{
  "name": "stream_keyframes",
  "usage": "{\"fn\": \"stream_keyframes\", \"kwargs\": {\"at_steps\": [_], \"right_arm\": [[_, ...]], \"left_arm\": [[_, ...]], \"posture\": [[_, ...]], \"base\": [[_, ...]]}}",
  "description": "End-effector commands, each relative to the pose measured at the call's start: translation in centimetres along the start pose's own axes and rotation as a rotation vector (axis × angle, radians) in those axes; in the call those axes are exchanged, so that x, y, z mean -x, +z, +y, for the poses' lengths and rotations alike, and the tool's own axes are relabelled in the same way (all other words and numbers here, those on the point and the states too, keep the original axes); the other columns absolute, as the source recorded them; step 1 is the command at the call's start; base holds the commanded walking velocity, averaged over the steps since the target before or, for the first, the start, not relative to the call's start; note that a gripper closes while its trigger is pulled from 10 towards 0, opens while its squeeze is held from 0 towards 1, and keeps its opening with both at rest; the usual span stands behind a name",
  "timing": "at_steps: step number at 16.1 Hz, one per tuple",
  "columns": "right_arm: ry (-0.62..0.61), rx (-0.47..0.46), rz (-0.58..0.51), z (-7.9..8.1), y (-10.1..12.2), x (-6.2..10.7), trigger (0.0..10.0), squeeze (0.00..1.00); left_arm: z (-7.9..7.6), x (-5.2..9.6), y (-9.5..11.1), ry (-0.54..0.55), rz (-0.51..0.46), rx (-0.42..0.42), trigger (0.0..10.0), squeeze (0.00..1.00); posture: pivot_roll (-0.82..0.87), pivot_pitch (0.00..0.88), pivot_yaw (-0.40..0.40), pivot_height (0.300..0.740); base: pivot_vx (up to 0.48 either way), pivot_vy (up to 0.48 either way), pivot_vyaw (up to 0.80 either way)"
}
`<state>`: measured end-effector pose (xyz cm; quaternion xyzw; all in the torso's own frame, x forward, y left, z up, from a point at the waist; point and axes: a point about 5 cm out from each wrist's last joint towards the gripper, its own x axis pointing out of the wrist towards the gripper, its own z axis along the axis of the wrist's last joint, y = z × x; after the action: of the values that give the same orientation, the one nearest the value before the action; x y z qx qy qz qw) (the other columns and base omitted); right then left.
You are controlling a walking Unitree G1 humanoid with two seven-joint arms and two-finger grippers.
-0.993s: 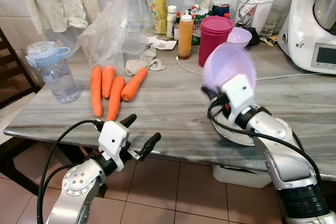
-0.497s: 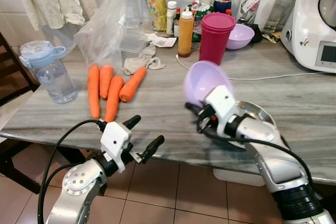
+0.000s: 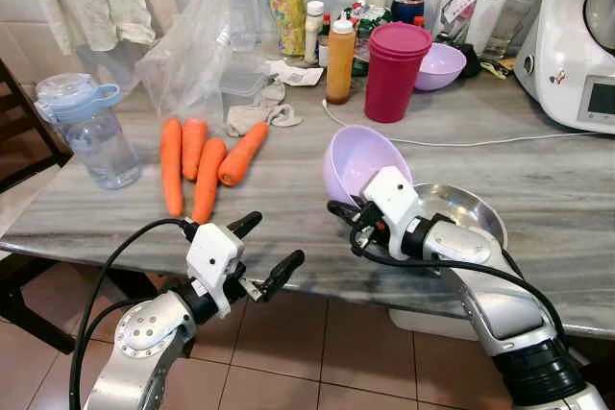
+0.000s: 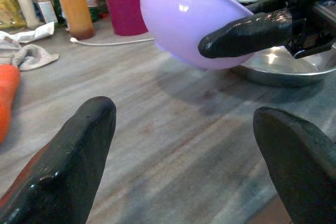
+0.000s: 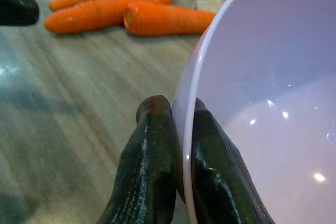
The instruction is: Setting the table
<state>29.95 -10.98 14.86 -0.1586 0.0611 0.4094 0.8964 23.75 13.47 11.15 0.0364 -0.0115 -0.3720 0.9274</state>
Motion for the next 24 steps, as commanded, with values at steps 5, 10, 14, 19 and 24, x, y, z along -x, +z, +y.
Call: {"fn": "stream_keyframes", "kwargs": {"at_steps": [5,10,14,19,24], "right_arm": [[0.013,-0.006,0.047,0.3,-0.8,0.1,10.0,0.99],[0.020,-0.014,0.044,0.6,-0.8,0.1,10.0,1.00],[0.008,-0.010,0.041,0.5,-0.8,0.0,10.0,1.00],[-0.075,-0.024,-0.046,-0.6,0.8,0.0,10.0,1.00],[-0.193,-0.089,-0.162,-1.3,2.5,0.4,10.0,1.00]], "left_arm": [[-0.3,0.0,0.2,-0.027,0.003,-0.002,10.0,0.00],[-0.8,-0.6,0.6,-0.033,-0.007,0.001,10.0,0.00],[-0.5,-0.7,1.0,-0.032,-0.008,0.000,10.0,0.00],[-0.2,-0.9,0.7,-0.032,0.004,-0.001,10.0,0.00],[0.0,-0.8,0.1,-0.026,0.009,0.003,10.0,0.00]], "posture": [[-0.20,0.066,0.039,0.740],[-0.20,0.066,0.042,0.740],[-0.20,0.062,0.047,0.740],[-0.20,0.060,0.048,0.740],[-0.20,0.050,0.050,0.740]], "base": [[0.000,0.000,0.00],[0.000,0.000,0.00],[0.000,0.000,0.00],[0.000,0.000,0.00],[0.000,0.000,0.00]]}}
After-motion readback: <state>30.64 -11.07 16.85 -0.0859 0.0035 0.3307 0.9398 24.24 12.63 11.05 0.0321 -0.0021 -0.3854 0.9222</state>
